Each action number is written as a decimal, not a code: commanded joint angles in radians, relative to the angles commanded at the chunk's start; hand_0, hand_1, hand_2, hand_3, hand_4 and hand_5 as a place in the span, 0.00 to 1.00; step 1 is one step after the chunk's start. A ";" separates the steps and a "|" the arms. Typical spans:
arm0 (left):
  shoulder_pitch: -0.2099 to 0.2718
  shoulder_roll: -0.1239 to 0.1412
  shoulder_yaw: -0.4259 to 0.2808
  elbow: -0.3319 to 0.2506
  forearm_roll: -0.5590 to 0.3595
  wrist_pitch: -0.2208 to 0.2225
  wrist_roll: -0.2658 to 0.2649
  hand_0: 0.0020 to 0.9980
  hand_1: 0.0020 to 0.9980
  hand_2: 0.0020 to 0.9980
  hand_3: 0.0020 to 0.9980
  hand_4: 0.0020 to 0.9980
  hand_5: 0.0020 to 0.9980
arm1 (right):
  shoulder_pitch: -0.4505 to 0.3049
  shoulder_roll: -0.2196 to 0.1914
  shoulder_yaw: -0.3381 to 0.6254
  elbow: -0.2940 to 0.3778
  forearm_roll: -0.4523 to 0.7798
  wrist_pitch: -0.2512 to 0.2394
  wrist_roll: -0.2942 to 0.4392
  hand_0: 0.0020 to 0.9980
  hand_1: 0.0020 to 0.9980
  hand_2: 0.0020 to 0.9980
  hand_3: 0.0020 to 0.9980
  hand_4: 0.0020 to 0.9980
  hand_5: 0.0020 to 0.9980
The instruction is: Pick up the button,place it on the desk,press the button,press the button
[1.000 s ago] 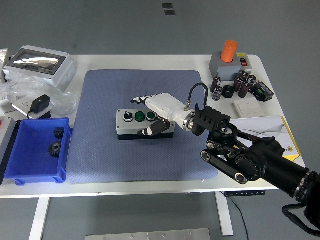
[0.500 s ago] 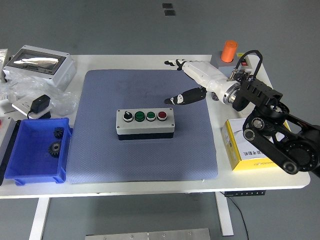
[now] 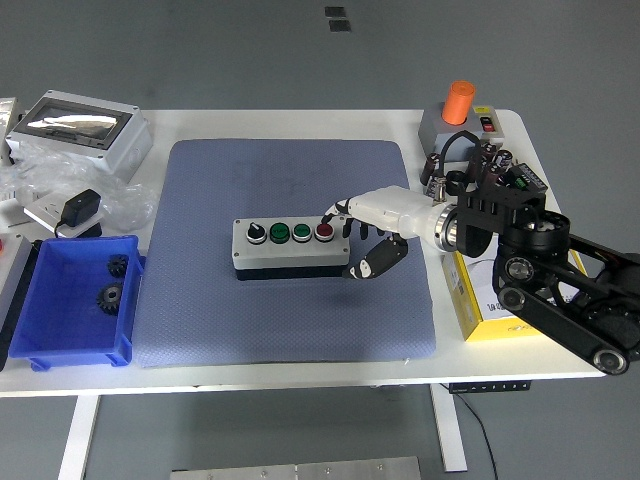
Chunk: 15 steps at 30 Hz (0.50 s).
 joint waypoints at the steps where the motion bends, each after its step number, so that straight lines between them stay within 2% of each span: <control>1: -0.001 0.000 0.000 0.000 0.000 0.000 0.001 0.65 0.66 0.63 0.72 0.66 0.49 | 0.002 0.009 -0.003 -0.008 -0.001 -0.004 0.001 0.21 0.29 0.26 0.83 0.30 0.02; 6: -0.003 0.000 0.003 0.000 0.000 0.000 0.000 0.65 0.66 0.63 0.72 0.66 0.49 | 0.007 0.031 -0.004 -0.039 -0.004 -0.017 0.002 0.21 0.29 0.26 0.83 0.30 0.02; 7: -0.003 0.000 0.003 0.000 0.000 0.000 0.001 0.65 0.66 0.63 0.72 0.66 0.49 | 0.008 0.035 -0.003 -0.048 -0.005 -0.020 0.002 0.20 0.26 0.25 0.83 0.27 0.00; 9: -0.004 0.000 0.003 0.000 0.000 0.000 0.001 0.65 0.66 0.63 0.72 0.66 0.49 | 0.008 0.042 -0.001 -0.066 -0.009 -0.024 0.002 0.20 0.26 0.25 0.83 0.27 0.00; 15: -0.004 -0.002 0.006 0.000 -0.002 -0.001 0.001 0.65 0.66 0.63 0.72 0.66 0.49 | 0.004 0.050 -0.002 -0.113 -0.017 -0.027 -0.003 0.20 0.24 0.24 0.82 0.26 0.00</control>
